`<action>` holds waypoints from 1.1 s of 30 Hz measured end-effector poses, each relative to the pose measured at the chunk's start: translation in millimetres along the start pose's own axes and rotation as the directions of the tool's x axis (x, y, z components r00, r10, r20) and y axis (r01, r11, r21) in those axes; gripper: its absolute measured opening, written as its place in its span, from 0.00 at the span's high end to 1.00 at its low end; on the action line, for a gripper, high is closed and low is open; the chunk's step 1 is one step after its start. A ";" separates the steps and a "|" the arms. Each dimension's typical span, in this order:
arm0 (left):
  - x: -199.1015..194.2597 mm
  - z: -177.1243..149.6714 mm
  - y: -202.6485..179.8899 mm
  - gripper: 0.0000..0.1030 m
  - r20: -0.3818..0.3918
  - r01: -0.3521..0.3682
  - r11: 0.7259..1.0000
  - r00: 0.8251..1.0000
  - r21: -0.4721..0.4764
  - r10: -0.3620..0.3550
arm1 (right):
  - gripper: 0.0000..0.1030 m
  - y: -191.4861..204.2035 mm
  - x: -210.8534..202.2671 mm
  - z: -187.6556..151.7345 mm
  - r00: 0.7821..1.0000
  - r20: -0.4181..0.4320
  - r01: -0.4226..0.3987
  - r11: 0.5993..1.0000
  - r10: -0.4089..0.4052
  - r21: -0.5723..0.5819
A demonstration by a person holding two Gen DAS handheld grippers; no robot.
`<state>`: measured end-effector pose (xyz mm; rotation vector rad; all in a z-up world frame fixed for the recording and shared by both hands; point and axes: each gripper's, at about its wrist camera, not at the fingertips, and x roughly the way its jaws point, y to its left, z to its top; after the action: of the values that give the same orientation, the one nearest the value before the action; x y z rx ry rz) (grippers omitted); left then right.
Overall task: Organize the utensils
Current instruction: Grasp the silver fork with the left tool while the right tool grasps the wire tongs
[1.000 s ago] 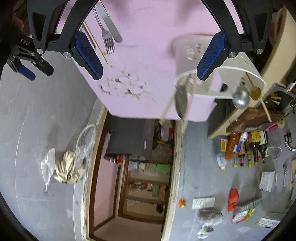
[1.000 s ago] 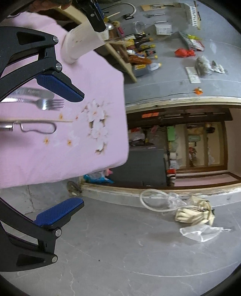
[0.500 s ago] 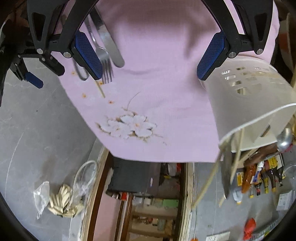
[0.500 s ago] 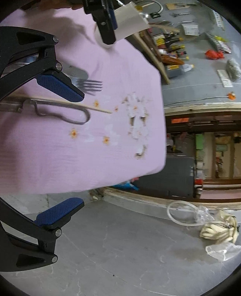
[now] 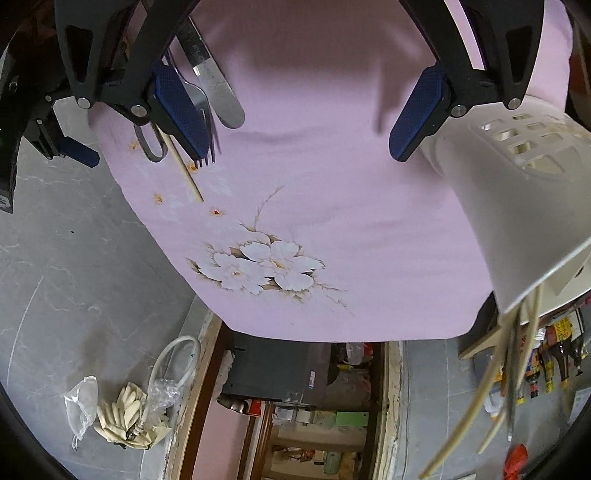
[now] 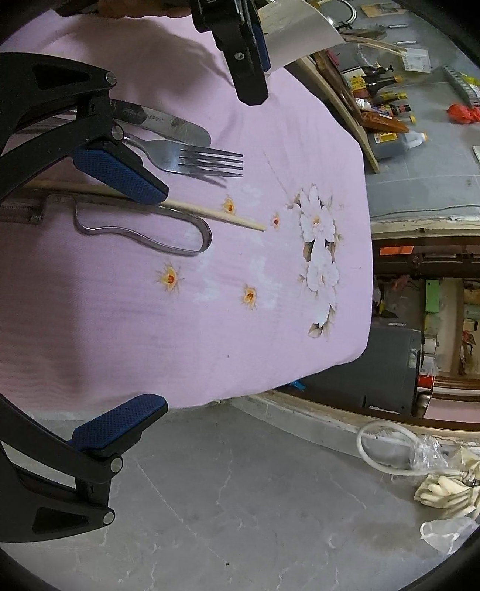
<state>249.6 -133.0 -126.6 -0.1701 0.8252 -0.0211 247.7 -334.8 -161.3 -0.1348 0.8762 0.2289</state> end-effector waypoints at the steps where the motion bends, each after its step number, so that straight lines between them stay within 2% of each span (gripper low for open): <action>1: 0.9 0.5 -0.8 0.07 -0.002 0.006 1.000 1.000 0.002 -0.006 | 0.02 0.7 -0.6 0.8 1.000 0.001 0.005 1.000 -0.005 -0.005; 12: 12.9 4.4 -9.9 0.18 -0.034 0.076 0.997 0.997 0.013 -0.076 | 0.02 9.2 -5.1 1.4 1.000 -0.012 -0.003 0.998 0.002 -0.055; 17: 15.4 2.2 -14.4 0.21 -0.046 0.091 0.995 0.995 0.029 -0.090 | 0.02 -0.5 -8.2 0.0 0.999 -0.009 0.043 0.998 -0.043 -0.041; 21: 16.4 1.6 -17.5 0.24 -0.054 0.106 0.993 0.993 0.043 -0.104 | 0.02 -9.1 -6.2 -2.9 0.997 -0.038 0.073 0.997 -0.074 -0.033; 24: 20.2 1.1 -20.4 0.29 -0.072 0.130 0.990 0.989 0.051 -0.126 | 0.02 -8.4 -7.2 -2.5 0.996 -0.037 0.077 0.996 -0.079 -0.043; 29: 30.7 -0.8 -24.3 0.50 -0.119 0.179 0.982 0.978 0.059 -0.171 | 0.03 -6.1 -4.5 1.3 0.997 -0.025 0.075 0.995 -0.077 -0.059; 31: 33.7 -0.7 -25.1 0.55 -0.133 0.199 0.978 0.973 0.058 -0.190 | 0.09 -7.4 -3.3 2.6 0.998 -0.022 0.050 0.998 -0.051 -0.047; 33: 35.0 -0.8 -25.8 0.60 -0.139 0.216 0.975 0.969 0.055 -0.206 | 0.24 -5.2 -3.1 3.1 0.999 -0.018 0.033 0.998 -0.034 -0.053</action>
<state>274.0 -161.5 -148.5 -0.1916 0.9342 -0.2641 249.4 -339.6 -156.8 -0.2006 0.8860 0.2192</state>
